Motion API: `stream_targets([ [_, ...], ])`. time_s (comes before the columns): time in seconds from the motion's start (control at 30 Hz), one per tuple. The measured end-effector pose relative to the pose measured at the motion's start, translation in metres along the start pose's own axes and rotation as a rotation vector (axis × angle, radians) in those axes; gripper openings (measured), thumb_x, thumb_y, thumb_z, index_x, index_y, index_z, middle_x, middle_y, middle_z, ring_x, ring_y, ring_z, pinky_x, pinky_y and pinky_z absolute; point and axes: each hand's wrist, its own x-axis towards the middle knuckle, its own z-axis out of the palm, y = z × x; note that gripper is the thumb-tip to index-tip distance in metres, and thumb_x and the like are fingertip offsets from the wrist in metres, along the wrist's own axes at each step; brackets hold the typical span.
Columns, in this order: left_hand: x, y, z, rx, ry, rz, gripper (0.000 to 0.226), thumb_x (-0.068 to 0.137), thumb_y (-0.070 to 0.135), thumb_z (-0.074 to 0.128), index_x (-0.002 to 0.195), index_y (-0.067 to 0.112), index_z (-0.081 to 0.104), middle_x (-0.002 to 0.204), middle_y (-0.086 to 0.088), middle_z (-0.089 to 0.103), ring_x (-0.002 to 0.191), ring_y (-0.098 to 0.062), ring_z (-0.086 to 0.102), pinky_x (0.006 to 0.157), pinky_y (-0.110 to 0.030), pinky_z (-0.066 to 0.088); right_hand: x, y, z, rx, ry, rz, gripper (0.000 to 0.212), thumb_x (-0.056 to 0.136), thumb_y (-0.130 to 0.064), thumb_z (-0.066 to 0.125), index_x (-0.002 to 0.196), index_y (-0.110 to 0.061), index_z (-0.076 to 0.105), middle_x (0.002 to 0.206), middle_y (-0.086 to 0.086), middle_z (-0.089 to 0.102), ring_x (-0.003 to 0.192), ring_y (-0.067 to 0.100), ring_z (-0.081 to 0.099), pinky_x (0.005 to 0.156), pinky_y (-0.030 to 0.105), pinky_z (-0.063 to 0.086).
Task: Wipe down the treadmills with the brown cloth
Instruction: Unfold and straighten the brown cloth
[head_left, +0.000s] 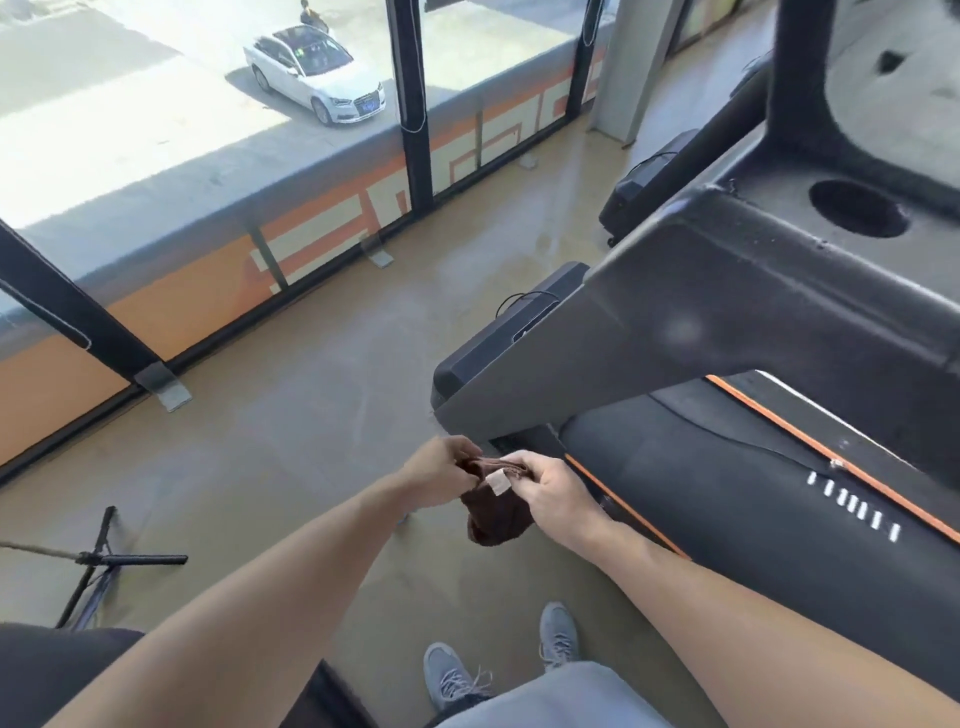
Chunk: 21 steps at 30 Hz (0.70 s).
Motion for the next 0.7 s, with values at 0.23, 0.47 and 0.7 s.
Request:
stream_targets([
  [0.23,0.007,0.031,0.044,0.321,-0.041,-0.002,0.023,0.074,0.003,0.049,0.07,0.017,0.067,0.069,0.001,0.065,0.072,-0.023,0.064,0.051,-0.024,0.05,-0.044,0.031,-0.03,-0.017,0.154,0.052,0.026,0.102,-0.023,0.05,0.107,-0.035,0.072,0.1,-0.016,0.075,0.1,0.006,0.067,0.088,0.029,0.052],
  [0.47,-0.009,0.08,0.061,-0.008,-0.511,-0.138,0.056,0.077,-0.009,0.039,0.108,0.012,0.08,0.12,-0.013,0.074,0.117,-0.025,0.069,0.103,-0.037,0.055,-0.086,0.07,-0.068,-0.069,0.367,0.119,0.022,0.107,-0.025,0.046,0.107,-0.033,0.067,0.103,-0.016,0.07,0.102,0.012,0.061,0.086,0.033,0.045],
  [0.7,-0.049,0.103,0.123,-0.115,-0.552,0.044,0.04,0.097,0.019,0.055,0.129,0.0,0.066,0.126,-0.012,0.066,0.12,-0.024,0.058,0.115,-0.035,0.039,-0.142,0.107,-0.123,0.059,0.447,-0.01,0.02,0.104,-0.02,0.051,0.107,-0.031,0.068,0.095,-0.021,0.071,0.092,-0.001,0.062,0.074,0.004,0.039],
])
